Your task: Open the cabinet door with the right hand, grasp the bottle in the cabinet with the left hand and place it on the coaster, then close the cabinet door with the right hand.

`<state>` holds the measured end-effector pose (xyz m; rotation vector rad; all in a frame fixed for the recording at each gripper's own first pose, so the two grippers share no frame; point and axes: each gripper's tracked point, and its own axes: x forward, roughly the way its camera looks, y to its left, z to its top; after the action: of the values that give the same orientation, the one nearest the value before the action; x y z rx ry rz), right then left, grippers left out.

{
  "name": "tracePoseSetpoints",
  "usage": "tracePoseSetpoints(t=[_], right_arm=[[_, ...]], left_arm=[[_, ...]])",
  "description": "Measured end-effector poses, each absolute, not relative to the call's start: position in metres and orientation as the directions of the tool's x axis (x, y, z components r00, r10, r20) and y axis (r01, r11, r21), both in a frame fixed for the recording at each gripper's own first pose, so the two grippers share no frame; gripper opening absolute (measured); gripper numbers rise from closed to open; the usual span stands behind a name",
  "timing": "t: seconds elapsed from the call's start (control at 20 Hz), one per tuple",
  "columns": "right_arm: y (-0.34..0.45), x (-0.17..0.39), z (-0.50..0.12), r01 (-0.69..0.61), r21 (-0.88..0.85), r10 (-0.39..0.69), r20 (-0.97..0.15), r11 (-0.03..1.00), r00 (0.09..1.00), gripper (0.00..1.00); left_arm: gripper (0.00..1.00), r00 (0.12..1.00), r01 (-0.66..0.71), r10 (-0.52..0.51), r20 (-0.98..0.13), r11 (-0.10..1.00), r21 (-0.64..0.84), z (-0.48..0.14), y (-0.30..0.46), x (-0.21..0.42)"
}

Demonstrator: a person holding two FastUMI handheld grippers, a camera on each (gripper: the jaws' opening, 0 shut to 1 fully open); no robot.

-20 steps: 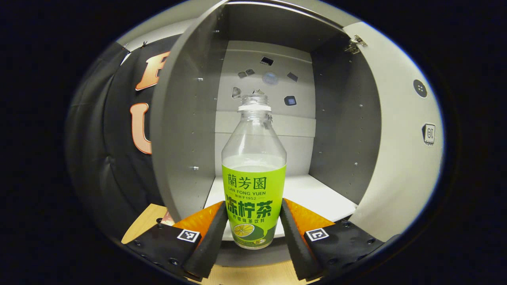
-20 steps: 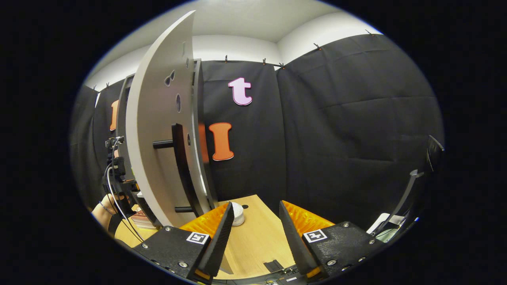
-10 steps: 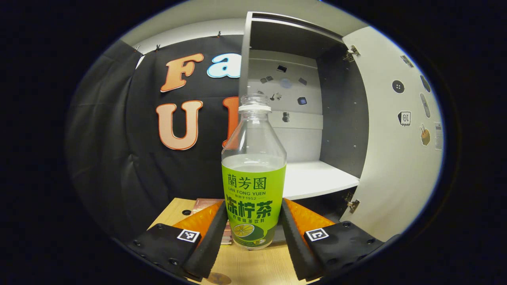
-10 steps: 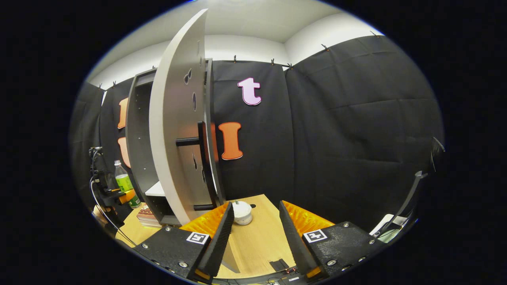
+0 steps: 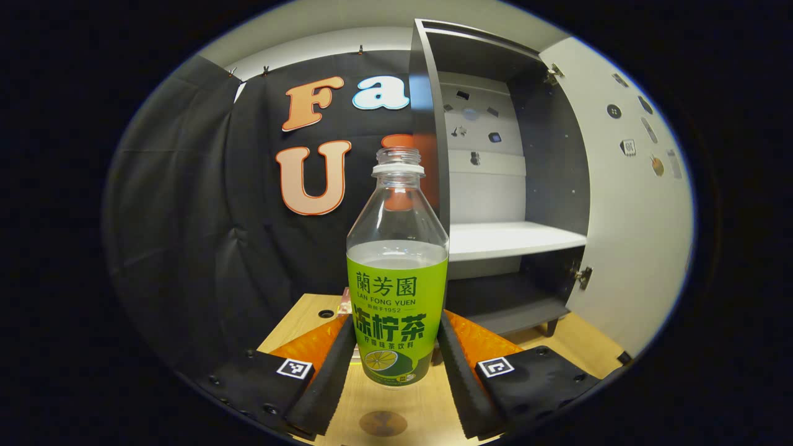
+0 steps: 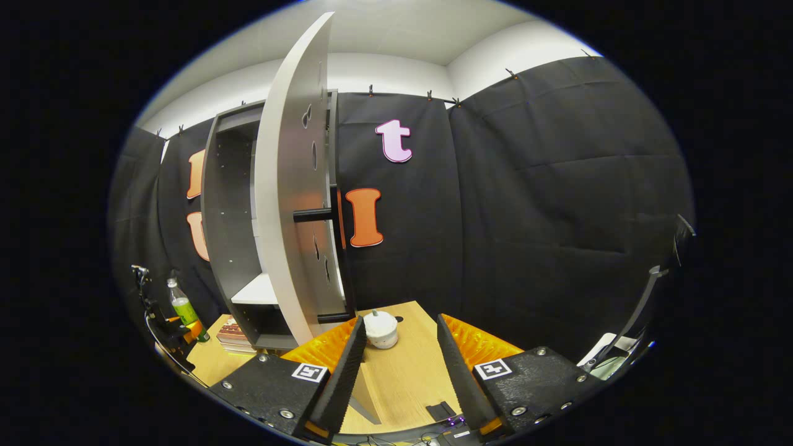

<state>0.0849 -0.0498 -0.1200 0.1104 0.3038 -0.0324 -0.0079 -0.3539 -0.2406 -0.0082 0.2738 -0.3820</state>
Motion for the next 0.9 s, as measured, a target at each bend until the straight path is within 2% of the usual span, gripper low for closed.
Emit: tracePoseSetpoints(t=[0.45,0.75,0.9], right_arm=[[-0.044,0.085,-0.125,0.050,0.064,-0.026,-0.331,0.997,0.943,0.71],[-0.042,0.082,-0.124,0.074,0.045,-0.054,-0.341,0.996,0.938,0.71],[-0.035,0.083,-0.125,0.060,0.061,-0.036,-0.345,0.996,0.938,0.71]], left_arm=[[0.84,0.865,0.369,-0.377,-0.330,0.925,-0.091,-0.354,-0.338,-0.041],[0.82,0.852,0.350,-0.368,-0.374,0.929,-0.116,-0.405,-0.336,-0.054],[0.83,0.848,0.328,-0.355,-0.393,0.935,-0.136,-0.421,-0.330,-0.057]])
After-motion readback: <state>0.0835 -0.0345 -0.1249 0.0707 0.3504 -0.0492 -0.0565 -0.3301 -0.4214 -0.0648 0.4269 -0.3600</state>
